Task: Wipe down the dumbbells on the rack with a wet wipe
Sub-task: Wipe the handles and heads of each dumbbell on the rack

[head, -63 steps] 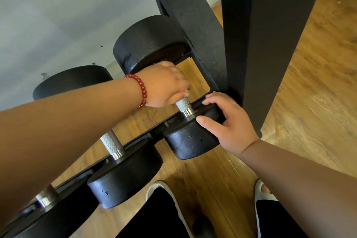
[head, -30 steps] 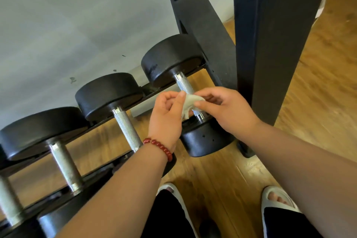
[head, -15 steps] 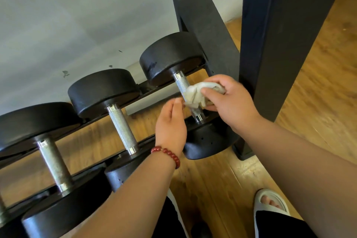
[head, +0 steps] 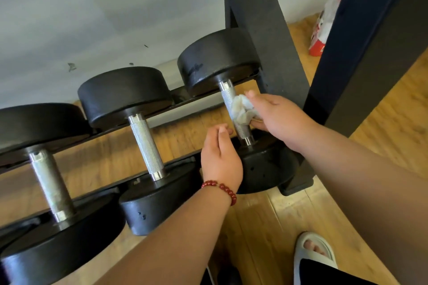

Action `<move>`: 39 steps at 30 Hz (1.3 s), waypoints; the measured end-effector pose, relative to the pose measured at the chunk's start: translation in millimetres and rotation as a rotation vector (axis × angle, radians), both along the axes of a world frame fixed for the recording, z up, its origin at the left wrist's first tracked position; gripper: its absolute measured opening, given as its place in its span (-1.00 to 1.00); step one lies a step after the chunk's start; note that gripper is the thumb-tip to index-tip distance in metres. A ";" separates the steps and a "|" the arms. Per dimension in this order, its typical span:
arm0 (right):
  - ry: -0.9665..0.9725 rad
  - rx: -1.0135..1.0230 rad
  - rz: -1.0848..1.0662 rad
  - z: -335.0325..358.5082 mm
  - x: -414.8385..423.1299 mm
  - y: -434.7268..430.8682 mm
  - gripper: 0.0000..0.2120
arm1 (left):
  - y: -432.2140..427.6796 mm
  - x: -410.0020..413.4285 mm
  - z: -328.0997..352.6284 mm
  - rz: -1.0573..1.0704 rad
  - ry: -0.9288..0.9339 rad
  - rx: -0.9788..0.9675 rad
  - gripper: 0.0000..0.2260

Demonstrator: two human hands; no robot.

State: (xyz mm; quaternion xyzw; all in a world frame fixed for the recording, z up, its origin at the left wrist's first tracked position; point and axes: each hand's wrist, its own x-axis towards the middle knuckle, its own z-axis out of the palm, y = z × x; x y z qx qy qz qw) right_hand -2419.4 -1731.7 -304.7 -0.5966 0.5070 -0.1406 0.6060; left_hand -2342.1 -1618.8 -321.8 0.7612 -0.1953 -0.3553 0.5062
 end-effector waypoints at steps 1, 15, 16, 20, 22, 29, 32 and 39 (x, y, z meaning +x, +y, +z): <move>-0.032 0.038 -0.023 0.6 -0.5 0.3 -0.74 | 0.4 0.2 -1.0 0.000 -0.004 0.003 -0.75; 0.160 -0.214 -0.329 -3.7 11.9 -2.9 -0.84 | -0.4 2.4 0.2 -0.058 -0.049 -0.006 -0.77; 0.166 -0.180 -0.314 -4.6 13.3 -4.8 -0.85 | -0.3 2.7 -0.4 -0.060 -0.051 -0.007 -0.77; 0.048 -0.001 -0.139 1.9 11.2 -3.9 -0.77 | 0.3 3.0 -0.6 -0.067 -0.066 -0.009 -0.78; -0.037 0.072 -0.059 3.8 6.2 -3.0 -0.69 | -0.1 3.2 0.2 -0.074 -0.067 -0.006 -0.76; 0.015 -0.012 0.005 0.9 16.1 -13.2 -0.62 | 1.3 2.7 -0.6 -0.069 -0.055 -0.017 -0.76; 0.000 0.031 -0.037 -1.7 24.0 -19.0 -0.66 | 0.5 2.7 -0.9 -0.074 -0.061 -0.014 -0.76; 0.225 -0.026 0.168 -1.8 8.2 -10.0 -0.95 | 1.5 1.8 -3.1 -0.062 -0.066 -0.014 -0.77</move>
